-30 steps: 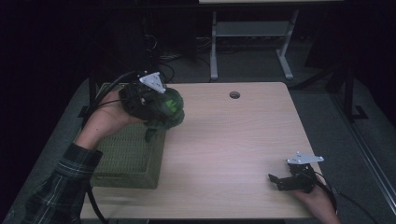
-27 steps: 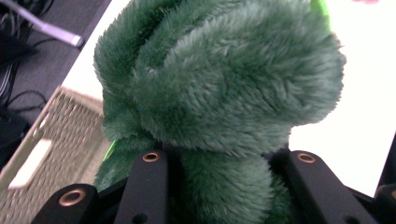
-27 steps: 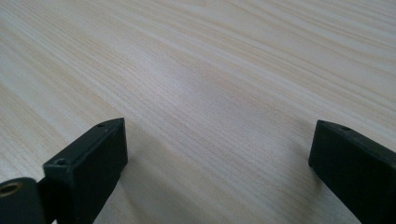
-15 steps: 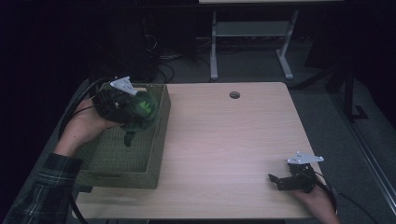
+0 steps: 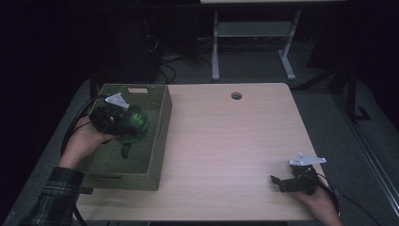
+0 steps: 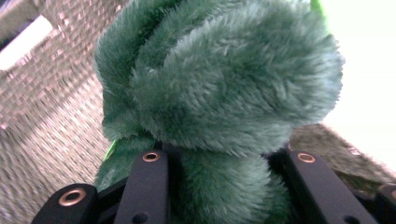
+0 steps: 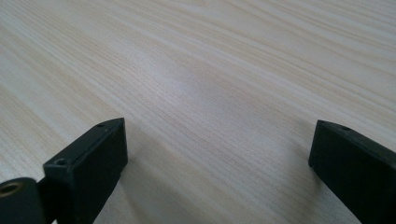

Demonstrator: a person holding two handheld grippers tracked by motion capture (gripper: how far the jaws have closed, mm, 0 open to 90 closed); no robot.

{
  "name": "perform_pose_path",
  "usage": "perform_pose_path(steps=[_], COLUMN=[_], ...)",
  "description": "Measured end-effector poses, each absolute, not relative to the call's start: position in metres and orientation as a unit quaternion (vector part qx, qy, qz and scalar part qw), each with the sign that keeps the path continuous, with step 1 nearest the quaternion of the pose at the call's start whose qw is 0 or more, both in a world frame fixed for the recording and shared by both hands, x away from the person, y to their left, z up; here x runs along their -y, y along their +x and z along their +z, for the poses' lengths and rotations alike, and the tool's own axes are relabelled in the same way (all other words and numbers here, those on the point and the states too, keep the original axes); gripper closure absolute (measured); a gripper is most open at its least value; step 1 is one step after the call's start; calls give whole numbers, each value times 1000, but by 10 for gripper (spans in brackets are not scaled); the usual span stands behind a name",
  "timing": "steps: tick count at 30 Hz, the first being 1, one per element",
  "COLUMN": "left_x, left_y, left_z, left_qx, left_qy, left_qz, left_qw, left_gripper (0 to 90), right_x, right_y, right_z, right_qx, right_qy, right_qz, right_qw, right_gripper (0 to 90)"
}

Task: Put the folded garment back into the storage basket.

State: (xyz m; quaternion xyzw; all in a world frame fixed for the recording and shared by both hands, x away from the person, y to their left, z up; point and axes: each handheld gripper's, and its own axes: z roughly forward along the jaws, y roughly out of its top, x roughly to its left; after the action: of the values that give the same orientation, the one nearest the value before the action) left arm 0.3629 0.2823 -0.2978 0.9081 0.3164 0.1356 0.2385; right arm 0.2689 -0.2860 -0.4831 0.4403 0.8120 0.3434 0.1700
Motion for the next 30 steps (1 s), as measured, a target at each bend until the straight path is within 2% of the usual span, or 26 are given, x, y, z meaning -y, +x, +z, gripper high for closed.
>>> perform_pose_path(steps=[14, 23, 30], left_x=[-290, -284, -279], left_y=[378, 382, 380], left_z=[-367, -394, -406], left_qx=[-352, -353, -341], left_qy=[903, 908, 915], left_qz=[117, 97, 77], left_qw=[217, 206, 199], left_gripper=[636, 615, 525], right_x=[286, 286, 286], right_y=[269, 269, 269], right_z=[-483, -483, -483], right_qx=[-812, -812, -812], right_qy=[441, 440, 440], right_qz=[343, 343, 343], right_qw=[170, 170, 170], right_gripper=[41, 41, 41])
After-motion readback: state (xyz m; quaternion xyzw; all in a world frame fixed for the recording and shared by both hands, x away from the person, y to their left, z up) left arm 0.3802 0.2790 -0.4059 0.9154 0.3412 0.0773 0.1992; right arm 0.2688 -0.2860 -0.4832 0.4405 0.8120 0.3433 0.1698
